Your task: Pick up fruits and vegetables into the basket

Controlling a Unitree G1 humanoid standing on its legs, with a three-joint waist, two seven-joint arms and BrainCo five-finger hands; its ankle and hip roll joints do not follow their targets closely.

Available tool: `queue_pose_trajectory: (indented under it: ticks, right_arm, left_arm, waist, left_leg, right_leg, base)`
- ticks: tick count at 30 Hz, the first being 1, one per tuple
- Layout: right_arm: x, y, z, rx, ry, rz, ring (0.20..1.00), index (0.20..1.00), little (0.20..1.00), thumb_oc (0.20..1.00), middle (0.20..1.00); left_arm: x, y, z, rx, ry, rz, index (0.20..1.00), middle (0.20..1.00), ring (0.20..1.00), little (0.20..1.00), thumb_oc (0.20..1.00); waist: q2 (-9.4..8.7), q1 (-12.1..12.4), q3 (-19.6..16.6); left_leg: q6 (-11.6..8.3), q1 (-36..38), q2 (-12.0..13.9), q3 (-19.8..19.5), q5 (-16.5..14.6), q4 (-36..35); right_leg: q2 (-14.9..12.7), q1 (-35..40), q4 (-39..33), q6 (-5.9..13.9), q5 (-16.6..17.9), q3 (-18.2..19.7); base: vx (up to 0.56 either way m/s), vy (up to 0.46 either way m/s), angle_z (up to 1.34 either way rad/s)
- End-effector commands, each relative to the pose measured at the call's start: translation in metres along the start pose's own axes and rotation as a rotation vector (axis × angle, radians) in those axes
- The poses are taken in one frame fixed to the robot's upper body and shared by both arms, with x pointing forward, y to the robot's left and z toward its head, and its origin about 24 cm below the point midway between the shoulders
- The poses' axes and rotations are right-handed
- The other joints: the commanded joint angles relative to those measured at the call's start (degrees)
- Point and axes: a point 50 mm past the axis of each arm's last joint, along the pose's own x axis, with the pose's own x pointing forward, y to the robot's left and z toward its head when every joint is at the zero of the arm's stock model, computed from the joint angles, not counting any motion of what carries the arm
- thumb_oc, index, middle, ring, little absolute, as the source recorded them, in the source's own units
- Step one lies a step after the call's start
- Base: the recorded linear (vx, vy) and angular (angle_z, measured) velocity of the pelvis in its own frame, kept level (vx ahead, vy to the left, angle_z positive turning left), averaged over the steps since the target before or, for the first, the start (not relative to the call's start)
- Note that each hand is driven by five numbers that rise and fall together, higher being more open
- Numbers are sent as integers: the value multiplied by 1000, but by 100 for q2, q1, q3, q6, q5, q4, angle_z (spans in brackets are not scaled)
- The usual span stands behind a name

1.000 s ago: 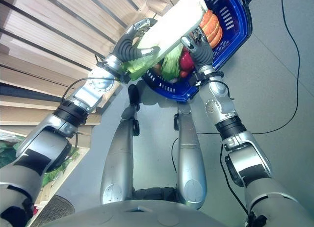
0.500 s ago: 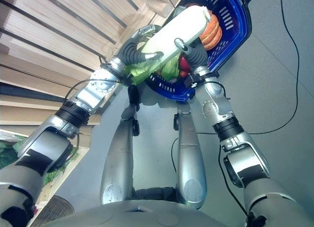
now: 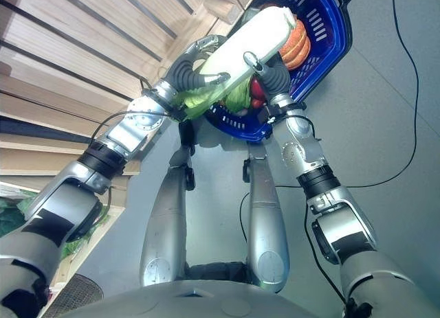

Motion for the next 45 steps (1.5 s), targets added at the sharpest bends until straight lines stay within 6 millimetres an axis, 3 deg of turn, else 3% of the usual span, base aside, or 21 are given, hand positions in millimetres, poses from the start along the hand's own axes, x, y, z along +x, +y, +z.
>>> queue_pose_trajectory:
  ticks: [1, 7, 8, 9, 29, 37, 45]
  right_arm:
    - [3, 24, 39, 20, -224, 129, 200, 200, 200, 200, 200]
    - [3, 22, 43, 19, -251, 119, 200, 200, 200, 200, 200]
    - [3, 22, 43, 19, -254, 119, 200, 200, 200, 200, 200]
    - [3, 23, 43, 18, -255, 119, 200, 200, 200, 200, 200]
    - [3, 21, 46, 15, -265, 126, 200, 200, 200, 200, 200]
    - [3, 17, 41, -30, -230, 82, 200, 200, 200, 200, 200]
    - [-1, -2, 35, -98, -202, -39, 200, 200, 200, 200, 200]
  left_arm:
    - [-1, -12, 19, -22, -113, -20, 200, 200, 200, 200, 200]
    - [-2, -12, 14, -13, -73, -3, 200, 200, 200, 200, 200]
    - [-2, -11, 13, -11, -64, 3, 504, 504, 504, 504, 504]
    - [-2, -12, 12, -11, -59, 3, 1000, 1000, 1000, 1000, 1000]
    - [-4, -13, 1, 13, 38, 20, 1000, 1000, 1000, 1000, 1000]
    - [-11, 9, 2, 47, -12, 367, 1000, 1000, 1000, 1000, 1000]
    - [-22, 33, -1, 59, -30, 609, 1000, 1000, 1000, 1000, 1000]
  waist:
    - [33, 28, -156]
    - [43, 32, -156]
    - [47, 29, -156]
    - [49, 30, -156]
    - [60, 38, -156]
    - [35, 84, -156]
    - [32, 139, -156]
  left_leg:
    - [210, -18, -193, 114, -157, 85]
    - [210, -25, -201, 105, -157, 86]
    - [211, -21, -202, 106, -156, 81]
    - [213, -19, -204, 105, -155, 78]
    - [214, 30, -217, 111, -132, 15]
    - [208, 34, -224, 62, -138, 34]
    - [187, 9, -244, -4, -147, 74]
  right_leg:
    - [160, 298, 262, 147, -238, -307]
    - [150, 296, 242, 152, -224, -305]
    - [146, 298, 233, 154, -218, -303]
    - [145, 297, 233, 156, -217, -303]
    - [131, 348, 183, 171, -198, -344]
    - [128, 357, 206, 164, -226, -347]
    - [137, 332, 276, 133, -269, -380]
  base:
    - [0, 0, 0]
    - [0, 0, 0]
    - [0, 0, 0]
    - [0, 0, 0]
    - [0, 0, 0]
    - [0, 0, 0]
    - [0, 0, 0]
